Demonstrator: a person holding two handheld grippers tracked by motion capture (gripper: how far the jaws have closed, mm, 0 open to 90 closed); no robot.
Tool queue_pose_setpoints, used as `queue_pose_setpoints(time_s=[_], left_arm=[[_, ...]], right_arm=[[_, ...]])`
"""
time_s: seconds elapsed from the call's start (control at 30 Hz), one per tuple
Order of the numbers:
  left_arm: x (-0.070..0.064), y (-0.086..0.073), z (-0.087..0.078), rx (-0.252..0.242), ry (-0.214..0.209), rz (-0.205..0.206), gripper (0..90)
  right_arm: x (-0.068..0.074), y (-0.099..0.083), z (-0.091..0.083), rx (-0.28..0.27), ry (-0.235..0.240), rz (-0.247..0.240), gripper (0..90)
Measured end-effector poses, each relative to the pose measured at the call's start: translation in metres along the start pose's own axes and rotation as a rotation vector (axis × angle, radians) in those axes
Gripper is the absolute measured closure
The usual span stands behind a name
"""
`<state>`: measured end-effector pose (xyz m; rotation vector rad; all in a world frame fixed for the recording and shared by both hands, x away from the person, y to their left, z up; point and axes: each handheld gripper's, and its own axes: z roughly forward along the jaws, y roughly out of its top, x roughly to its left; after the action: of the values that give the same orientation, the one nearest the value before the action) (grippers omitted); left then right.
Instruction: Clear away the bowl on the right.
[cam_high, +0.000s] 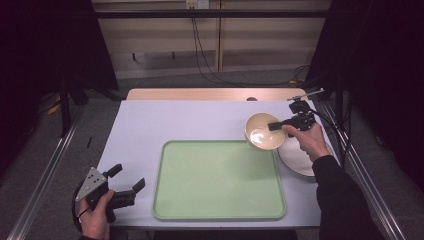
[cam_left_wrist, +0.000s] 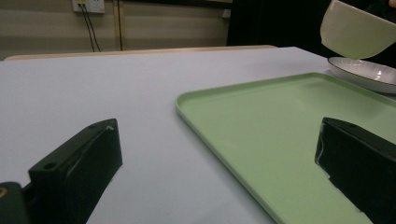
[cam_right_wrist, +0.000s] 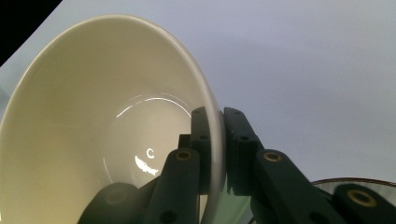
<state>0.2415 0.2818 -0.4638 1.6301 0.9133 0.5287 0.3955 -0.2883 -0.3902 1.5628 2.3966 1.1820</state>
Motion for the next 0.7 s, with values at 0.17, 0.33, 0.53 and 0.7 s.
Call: queue_pose_setpoints(time_s=[0.17,0.33,0.53,0.7], left_arm=[[0.0,0.0,0.0,0.001,0.001,0.001,0.6],[0.0,0.0,0.0,0.002,0.003,0.004,0.6],[0.0,0.0,0.0,0.001,0.0,0.001,0.6],[0.0,0.0,0.0,0.0,0.001,0.002,0.6]], right_arm=[[0.0,-0.001,0.008,0.022,-0.017,-0.005,83.6],[-0.001,-0.001,0.018,0.051,-0.034,0.004,83.6],[-0.004,-0.002,0.027,0.085,-0.054,0.003,83.6],[-0.009,-0.007,0.032,0.102,-0.053,0.02,83.6]])
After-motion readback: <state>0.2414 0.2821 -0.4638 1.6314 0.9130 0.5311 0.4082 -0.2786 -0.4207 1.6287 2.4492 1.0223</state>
